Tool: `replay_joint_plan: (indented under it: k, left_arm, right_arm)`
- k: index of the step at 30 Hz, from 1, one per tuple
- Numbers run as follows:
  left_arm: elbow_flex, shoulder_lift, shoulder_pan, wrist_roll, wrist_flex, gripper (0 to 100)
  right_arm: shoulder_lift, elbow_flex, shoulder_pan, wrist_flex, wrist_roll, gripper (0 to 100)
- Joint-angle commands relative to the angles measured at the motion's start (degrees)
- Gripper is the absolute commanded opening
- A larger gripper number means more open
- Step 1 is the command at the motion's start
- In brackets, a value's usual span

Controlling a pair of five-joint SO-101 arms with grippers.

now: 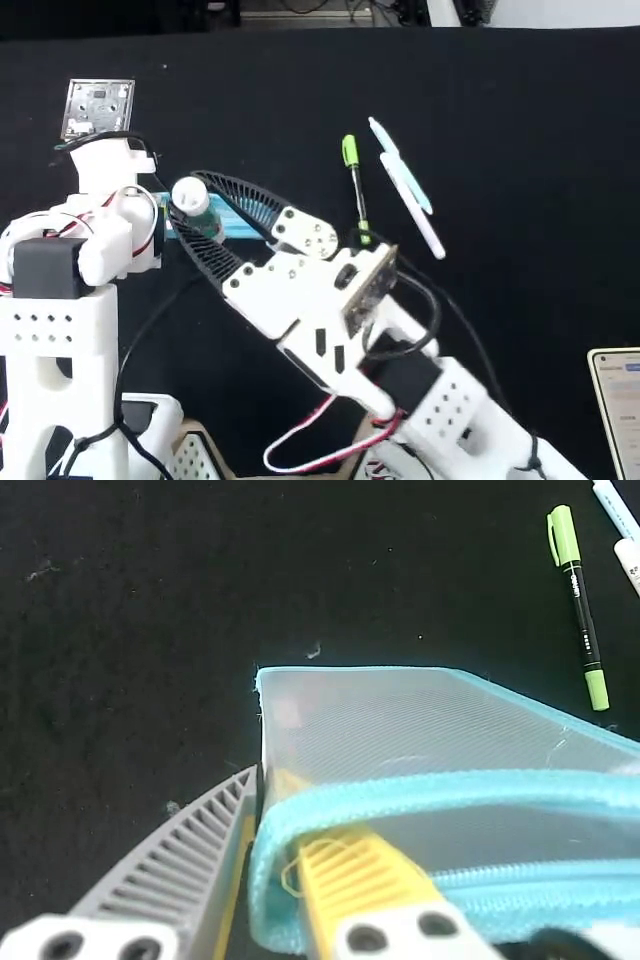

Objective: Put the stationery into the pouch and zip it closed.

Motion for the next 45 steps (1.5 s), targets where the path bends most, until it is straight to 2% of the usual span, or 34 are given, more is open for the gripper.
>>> replay_joint_plan:
  k: [1,12,25,29,34,37,41,45]
  left_arm:
    - [-0.75,0.26,-0.22,0.35,1.23,3]
    - [-0.92,0.26,-0.13,0.44,1.23,3]
    - [-1.10,0.26,-0.13,0.44,1.05,3]
    - [-1.19,0.26,-0.13,0.35,1.14,3]
    - [-1.01,0.26,-0.13,0.35,1.05,3]
    - [-1.01,0.26,-0.13,0.35,1.05,3]
    - [-0.92,0.26,-0.13,0.26,1.05,3]
    - [-0.84,0.26,-0.31,0.26,1.14,3]
  right_arm:
    - [0.22,4.62,0.70,-9.14,0.09,1.1]
    - [0.22,10.86,8.97,-16.88,0.09,1.1]
    - [1.98,13.23,6.86,-15.30,0.00,1.2]
    - [2.51,7.52,1.85,-1.14,0.00,1.9]
    - [2.42,-0.04,0.79,14.42,-0.26,16.0]
    - [1.98,-3.82,1.23,20.48,0.00,18.8]
    - [1.98,-13.32,5.54,31.21,0.00,18.8]
    - [1.98,-25.98,15.21,45.01,-0.26,18.8]
